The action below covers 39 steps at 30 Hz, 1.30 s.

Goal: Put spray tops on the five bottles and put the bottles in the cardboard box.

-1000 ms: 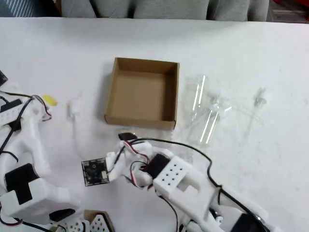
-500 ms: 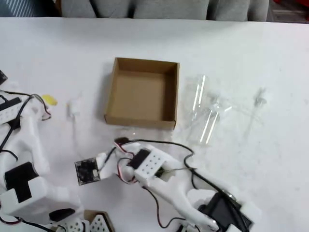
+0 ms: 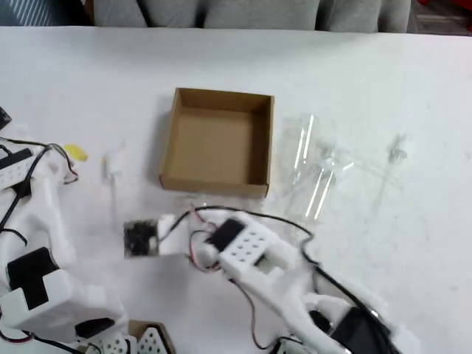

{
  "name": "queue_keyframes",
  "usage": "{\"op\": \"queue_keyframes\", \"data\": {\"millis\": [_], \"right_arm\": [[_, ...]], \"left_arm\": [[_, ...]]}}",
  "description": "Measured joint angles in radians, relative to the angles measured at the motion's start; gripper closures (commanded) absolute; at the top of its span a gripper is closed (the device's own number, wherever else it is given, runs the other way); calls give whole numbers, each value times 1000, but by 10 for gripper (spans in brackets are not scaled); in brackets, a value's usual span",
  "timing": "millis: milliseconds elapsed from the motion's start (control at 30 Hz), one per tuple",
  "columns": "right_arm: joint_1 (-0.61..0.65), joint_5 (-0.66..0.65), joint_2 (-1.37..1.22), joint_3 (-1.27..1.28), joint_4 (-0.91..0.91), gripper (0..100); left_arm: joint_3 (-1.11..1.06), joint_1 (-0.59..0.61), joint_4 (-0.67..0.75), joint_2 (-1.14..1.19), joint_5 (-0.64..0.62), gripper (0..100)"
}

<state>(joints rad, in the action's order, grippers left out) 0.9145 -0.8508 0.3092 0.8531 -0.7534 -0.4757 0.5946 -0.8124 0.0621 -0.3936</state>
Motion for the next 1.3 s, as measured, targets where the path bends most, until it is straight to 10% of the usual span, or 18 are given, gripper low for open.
{"op": "queue_keyframes", "data": {"millis": [533,933,1300], "right_arm": [[-18,888,161,0,-69,970],[35,944,-103,-31,112,682],[12,839,97,-71,-132,759]], "left_arm": [[0,-21,0,0,35,695],[0,-52,0,0,35,695],[0,-83,0,0,35,695]]}}
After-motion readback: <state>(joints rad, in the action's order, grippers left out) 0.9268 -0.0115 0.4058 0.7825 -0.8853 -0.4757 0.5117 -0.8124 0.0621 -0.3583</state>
